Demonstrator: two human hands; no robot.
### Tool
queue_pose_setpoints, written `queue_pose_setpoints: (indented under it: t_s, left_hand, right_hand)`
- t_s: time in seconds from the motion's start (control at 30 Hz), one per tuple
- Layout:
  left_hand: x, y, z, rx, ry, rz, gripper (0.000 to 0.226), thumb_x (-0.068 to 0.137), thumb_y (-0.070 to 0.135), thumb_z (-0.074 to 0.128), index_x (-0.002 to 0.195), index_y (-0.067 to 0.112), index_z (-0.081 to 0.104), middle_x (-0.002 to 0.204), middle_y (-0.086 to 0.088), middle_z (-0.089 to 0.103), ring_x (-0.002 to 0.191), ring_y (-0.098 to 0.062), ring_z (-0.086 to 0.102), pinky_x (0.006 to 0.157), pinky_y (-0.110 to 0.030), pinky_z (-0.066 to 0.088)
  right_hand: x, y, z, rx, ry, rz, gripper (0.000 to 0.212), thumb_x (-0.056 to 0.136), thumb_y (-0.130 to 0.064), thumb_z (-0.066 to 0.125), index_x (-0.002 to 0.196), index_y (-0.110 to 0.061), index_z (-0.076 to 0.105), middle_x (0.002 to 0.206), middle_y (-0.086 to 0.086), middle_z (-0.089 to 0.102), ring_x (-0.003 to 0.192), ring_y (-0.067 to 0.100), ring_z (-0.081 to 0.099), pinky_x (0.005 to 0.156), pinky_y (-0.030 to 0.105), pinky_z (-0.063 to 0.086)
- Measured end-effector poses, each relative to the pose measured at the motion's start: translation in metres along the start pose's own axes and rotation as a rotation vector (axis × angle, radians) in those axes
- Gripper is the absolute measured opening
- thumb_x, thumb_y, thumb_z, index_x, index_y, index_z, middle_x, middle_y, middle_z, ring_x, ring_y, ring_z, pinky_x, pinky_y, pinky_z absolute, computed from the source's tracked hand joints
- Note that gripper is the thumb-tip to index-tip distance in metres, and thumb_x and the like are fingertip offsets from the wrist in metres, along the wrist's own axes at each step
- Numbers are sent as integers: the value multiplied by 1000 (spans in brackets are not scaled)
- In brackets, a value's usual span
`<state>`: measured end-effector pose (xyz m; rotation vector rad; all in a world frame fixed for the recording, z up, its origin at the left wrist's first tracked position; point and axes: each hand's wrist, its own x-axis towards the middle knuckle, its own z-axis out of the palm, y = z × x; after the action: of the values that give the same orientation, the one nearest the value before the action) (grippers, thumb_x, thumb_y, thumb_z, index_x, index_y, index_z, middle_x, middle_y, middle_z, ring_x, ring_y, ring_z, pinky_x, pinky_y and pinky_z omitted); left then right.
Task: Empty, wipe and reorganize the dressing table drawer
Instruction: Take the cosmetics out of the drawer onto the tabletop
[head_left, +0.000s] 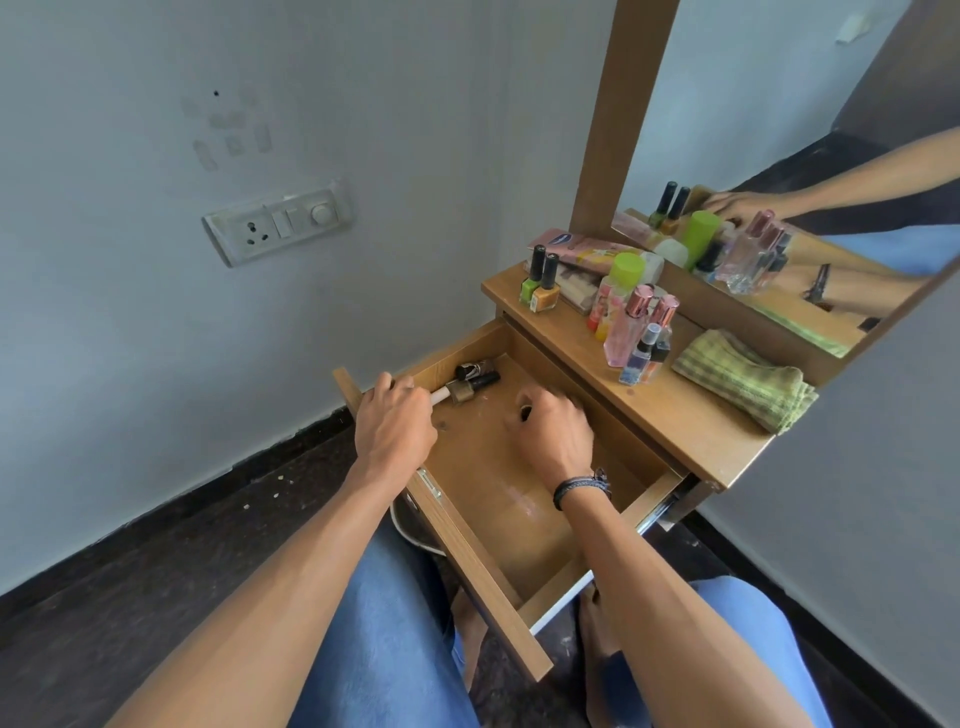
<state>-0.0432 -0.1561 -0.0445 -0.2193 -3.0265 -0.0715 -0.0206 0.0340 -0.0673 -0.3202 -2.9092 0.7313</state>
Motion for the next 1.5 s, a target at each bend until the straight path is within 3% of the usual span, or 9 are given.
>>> queue_pose_setpoints:
  t_s: [0.2,0.27,0.33,0.5,0.73,0.97,1.17,1.37,1.5]
  left_hand:
    - [-1,1,-1,17,-13,-7,22,92,19,67,112,21,75,115,3,68,104,-19,51,89,-34,48]
    - [-2,1,-1,20,-20,5,22,93,18,65,113,21,75,116,2,68,106,-20,51,91,-35,47]
    - [-3,1,-2,21,-17,18,22,95,16,64,113,22,75,117,2,68,105,-20,51,90,-34,46]
    - [-4,1,-4,22,-34,18,21,91,19,67,111,22,75,116,2,68,107,-21,52,92,-35,46]
    - [-3,3,-3,11,-42,-22,22,89,16,67,108,24,76,113,5,68,106,-20,51,89,-34,46]
    - [-3,3,-3,21,-46,-11,26,92,17,66,115,24,74,121,4,66,109,-19,50,93,-33,44]
    - [-2,3,-3,25,-39,-15,26,90,15,67,114,24,75,121,4,66,108,-20,50,94,-35,43]
    - [-2,4,-3,22,-50,-22,28,89,12,67,113,22,75,118,2,67,108,-21,51,94,-38,45]
    - [-3,3,-4,11,-41,-20,26,89,13,68,112,22,76,116,1,68,104,-20,51,87,-35,48]
  right_hand:
    - [-21,-3,-46,212,-122,33,7,92,-25,67,98,-26,70,91,-6,67,72,16,68,68,31,60]
    - [-27,-2,-69,292,-188,57,11,92,-26,71,104,-26,71,90,-9,65,65,6,66,52,15,52]
    - [-32,2,-98,307,-226,47,14,89,-28,76,102,-26,72,88,-8,67,61,1,63,44,7,41]
    - [-38,27,-166,276,-136,111,7,80,-27,81,80,-26,74,69,-5,67,43,-3,57,41,13,38]
    - [-19,61,-179,136,17,245,9,87,-22,72,91,-15,71,72,4,68,65,21,65,56,27,45]
    - [-16,67,-159,213,12,216,13,83,-26,80,92,-24,71,70,-3,65,58,16,61,62,30,48]
    - [-25,75,-146,268,83,195,13,86,-28,80,97,-25,75,61,-8,58,49,7,51,52,26,36]
    - [-25,74,-144,303,125,213,20,84,-30,82,103,-27,78,76,-12,64,60,9,59,66,34,53]
    - [-25,75,-144,315,105,223,16,82,-29,84,97,-27,77,78,-12,63,61,8,58,56,26,45]
